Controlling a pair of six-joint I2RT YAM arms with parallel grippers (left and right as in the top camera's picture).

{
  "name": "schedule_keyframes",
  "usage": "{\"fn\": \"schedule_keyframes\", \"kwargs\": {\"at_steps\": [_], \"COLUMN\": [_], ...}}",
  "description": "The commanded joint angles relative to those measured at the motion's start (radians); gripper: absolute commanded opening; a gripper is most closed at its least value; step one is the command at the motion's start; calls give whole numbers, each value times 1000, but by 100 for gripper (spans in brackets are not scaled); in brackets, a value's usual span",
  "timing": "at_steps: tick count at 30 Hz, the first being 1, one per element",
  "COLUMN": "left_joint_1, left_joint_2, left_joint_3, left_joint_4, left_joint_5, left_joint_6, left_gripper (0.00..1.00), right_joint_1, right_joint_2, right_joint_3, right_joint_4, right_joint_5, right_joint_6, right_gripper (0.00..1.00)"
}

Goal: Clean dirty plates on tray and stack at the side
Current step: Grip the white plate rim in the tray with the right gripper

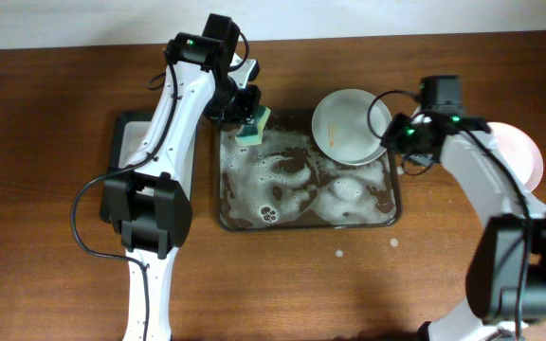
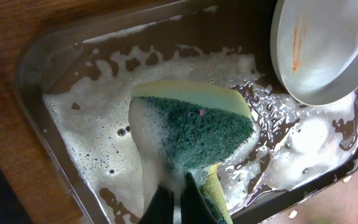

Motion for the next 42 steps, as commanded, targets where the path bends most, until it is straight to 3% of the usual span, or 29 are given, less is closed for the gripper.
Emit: {"fn": "schedule_keyframes", "kwargs": {"at_steps": [1,9,15,19,21,24,26,31,35,39,42], "left_joint_1": [1,1,1,1,1,1,1,1,1,1,1], "left_joint_2": [-5,-5,-5,-5,-5,-5,-5,-5,-5,-5,-5], "left_joint_3": [-5,-5,-5,-5,-5,-5,-5,-5,-5,-5,-5], "left_joint_4": [0,6,7,4,3,3,3,8,8,8,10], "left_joint_5": [-4,-4,-4,-4,-4,-4,-4,-4,-4,-4,-4], "left_joint_6": [20,20,20,20,20,20,20,20,20,20,20], "left_gripper": [0,0,0,0,0,0,0,0,0,0,0], "right_joint_1": [28,41,101,154,156,137,122,115,116,116,116], "right_joint_2": [71,165,166,162,157,123,111,123,204,220,222], "right_joint_3": [5,5,5,5,8,56,123,169,169,171,171], "right_joint_4": [13,32,-89,-158,-167,-171,-173,-93,-84,-76,-78], "right_joint_5": [55,37,-11,-54,-71,-106,-105,-103,-112,-127,-126], "right_joint_6": [58,83,64,45,24,-49,-177,-472,-524,-523,-524], "right_gripper": [38,5,4,5,29,41,49,53,52,40,39]}}
